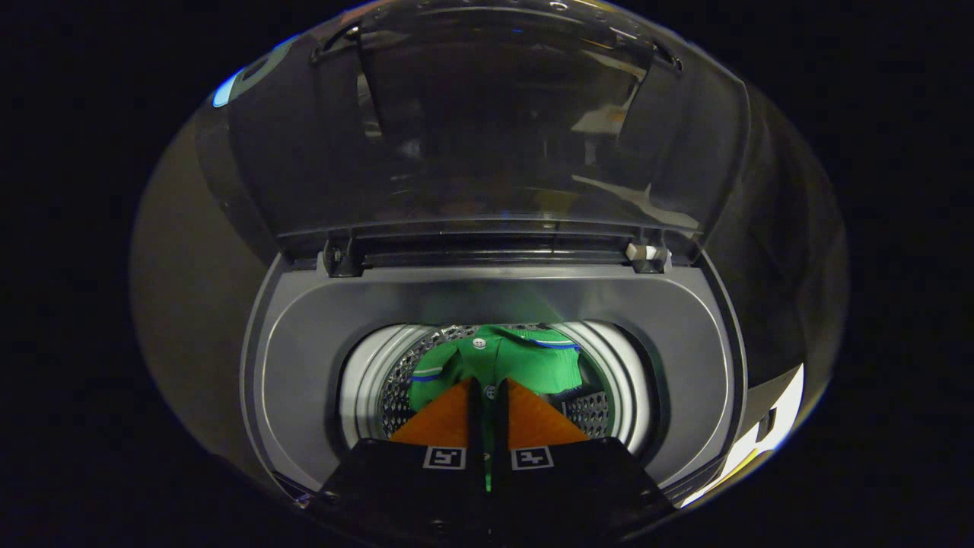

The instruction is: Put the clothes into the washing machine and then close the washing machine lid.

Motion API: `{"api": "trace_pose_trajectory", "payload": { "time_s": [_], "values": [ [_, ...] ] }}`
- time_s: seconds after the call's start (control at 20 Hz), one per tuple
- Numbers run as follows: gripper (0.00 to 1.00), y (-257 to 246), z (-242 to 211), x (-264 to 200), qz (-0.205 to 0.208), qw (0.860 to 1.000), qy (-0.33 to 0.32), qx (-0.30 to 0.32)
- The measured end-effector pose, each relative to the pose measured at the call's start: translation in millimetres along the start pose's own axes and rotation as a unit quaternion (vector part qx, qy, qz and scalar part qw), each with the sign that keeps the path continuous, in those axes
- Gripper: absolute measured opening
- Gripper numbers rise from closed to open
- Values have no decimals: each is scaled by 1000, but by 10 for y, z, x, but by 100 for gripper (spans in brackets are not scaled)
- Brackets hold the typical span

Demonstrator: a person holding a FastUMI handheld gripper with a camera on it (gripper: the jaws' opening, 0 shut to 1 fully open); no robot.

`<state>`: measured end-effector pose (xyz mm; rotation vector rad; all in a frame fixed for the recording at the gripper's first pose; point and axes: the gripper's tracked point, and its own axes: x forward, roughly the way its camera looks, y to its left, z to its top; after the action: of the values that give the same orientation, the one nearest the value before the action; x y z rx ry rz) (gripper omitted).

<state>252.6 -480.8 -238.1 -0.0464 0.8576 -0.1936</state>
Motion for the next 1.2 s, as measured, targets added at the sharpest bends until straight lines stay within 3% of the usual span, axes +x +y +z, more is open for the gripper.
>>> {"api": "trace_pose_trajectory", "payload": {
  "time_s": [0.4, 0.45, 0.5, 0.65, 1.2],
  "values": [
    [11, -8, -165, 180, -4, 1000, 27, -9],
    [18, -24, -182, 196, -5, 999, 34, -12],
    [38, -74, -185, 166, -18, 999, 35, -16],
    [98, 41, -139, 132, 13, 1000, 28, 6],
    [99, -67, 19, -75, 5, 1000, -5, 19]
  ]
}}
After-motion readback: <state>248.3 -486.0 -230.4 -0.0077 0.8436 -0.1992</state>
